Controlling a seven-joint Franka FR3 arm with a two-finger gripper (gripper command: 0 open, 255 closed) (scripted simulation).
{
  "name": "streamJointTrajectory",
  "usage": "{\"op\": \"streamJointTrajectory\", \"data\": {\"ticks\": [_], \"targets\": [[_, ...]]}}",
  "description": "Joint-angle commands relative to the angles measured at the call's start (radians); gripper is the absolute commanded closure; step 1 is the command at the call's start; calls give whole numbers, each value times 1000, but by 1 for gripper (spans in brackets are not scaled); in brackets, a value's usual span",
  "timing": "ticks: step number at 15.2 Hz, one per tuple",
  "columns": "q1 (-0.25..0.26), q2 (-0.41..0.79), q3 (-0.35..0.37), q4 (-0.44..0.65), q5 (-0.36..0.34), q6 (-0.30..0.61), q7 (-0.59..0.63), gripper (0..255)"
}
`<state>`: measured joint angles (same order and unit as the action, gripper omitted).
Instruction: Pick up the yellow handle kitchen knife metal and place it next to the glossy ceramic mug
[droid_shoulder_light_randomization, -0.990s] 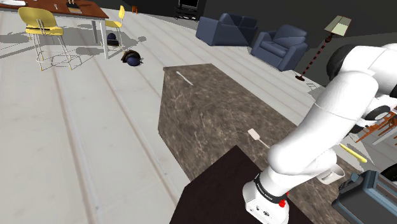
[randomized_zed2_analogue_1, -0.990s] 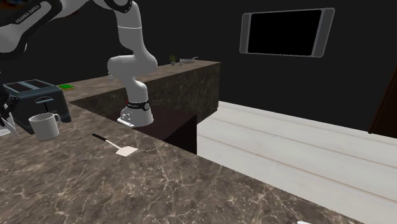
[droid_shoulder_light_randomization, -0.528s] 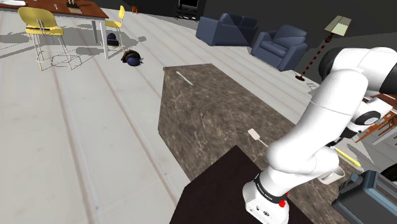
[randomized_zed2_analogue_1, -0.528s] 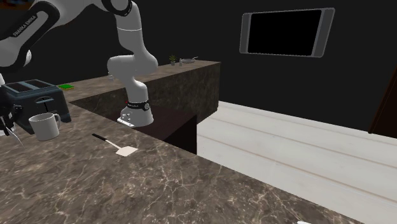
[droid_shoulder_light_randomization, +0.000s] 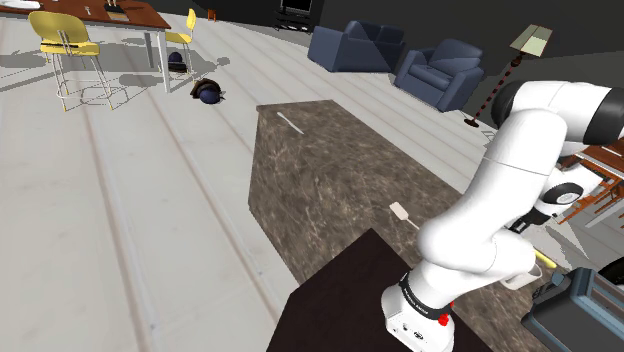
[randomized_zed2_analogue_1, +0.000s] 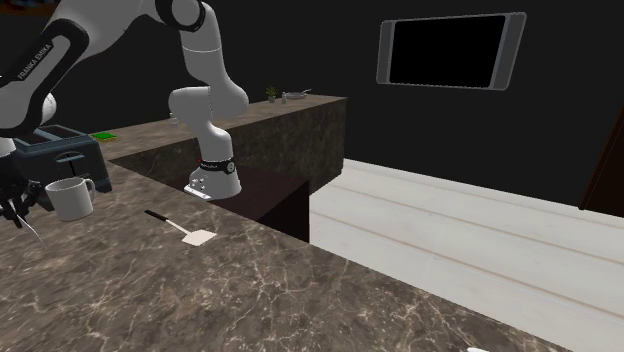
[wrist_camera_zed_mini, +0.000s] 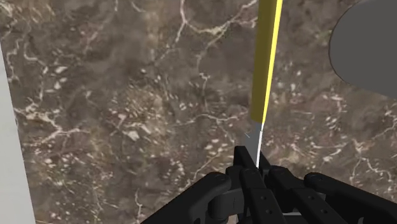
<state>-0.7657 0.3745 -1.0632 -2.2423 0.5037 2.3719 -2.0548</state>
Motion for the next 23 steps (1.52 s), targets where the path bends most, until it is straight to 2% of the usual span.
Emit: {"op": "streamJointTrajectory", "data": {"ticks": [1,6,14,15,20,23], "targets": [[-28,26,34,-3,35,19,-23,255],[-96,89,116,-1,119,63,-79,255],[-96,89,116,-1,119,63,-79,255],[-96,89,116,-1,119,63,-79,0],[-96,89,116,-1,119,63,-79,0],[-5,3,5,-2,6,4,-5,0]]}}
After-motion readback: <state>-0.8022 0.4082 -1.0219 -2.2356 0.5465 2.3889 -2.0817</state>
